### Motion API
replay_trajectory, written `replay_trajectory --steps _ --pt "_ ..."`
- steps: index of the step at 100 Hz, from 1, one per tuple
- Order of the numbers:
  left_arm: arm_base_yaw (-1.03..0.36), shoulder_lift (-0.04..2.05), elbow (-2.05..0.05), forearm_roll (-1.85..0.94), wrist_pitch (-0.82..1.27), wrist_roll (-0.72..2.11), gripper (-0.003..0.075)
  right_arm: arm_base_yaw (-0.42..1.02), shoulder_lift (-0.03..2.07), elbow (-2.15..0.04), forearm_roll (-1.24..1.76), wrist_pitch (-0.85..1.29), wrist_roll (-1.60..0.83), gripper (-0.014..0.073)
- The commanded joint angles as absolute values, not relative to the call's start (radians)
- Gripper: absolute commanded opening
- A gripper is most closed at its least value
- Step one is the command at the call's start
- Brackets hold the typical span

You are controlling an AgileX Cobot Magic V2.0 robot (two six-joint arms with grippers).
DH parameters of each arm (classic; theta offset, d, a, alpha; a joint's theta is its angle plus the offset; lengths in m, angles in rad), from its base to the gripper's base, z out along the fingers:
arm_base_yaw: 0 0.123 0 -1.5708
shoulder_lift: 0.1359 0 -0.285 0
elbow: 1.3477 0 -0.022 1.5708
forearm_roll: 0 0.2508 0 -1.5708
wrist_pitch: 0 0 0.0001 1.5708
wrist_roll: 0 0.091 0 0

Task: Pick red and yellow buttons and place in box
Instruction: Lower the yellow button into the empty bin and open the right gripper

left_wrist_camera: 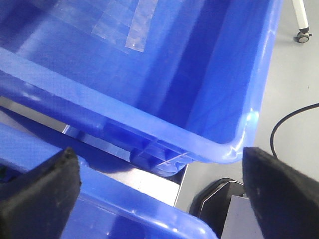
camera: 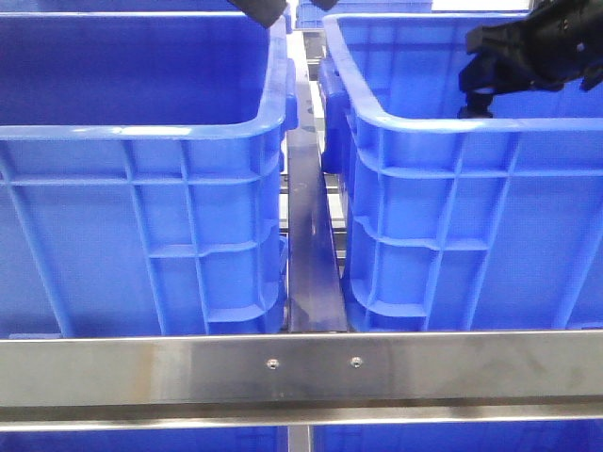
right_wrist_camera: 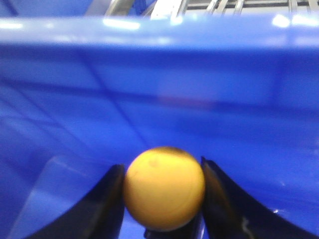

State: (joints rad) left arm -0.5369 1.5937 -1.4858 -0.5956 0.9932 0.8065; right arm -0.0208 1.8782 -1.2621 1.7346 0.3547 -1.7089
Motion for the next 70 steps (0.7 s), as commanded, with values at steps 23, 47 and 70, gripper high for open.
replay_trajectory --steps 23,47,70 --pt "-0.541 1.548 -1.515 -0.640 0.964 0.807 0.0621 -0.023 1.865 -1.304 1.771 0.387 -1.724 0.0234" --pt "-0.541 1.548 -1.515 -0.640 0.964 0.807 0.0620 -0.022 1.873 -1.304 1.771 0.388 -1.724 0.0249" --pt "-0.541 1.548 -1.515 -0.640 0.964 0.807 0.0620 -0.022 1.873 -1.304 1.771 0.399 -1.723 0.0543"
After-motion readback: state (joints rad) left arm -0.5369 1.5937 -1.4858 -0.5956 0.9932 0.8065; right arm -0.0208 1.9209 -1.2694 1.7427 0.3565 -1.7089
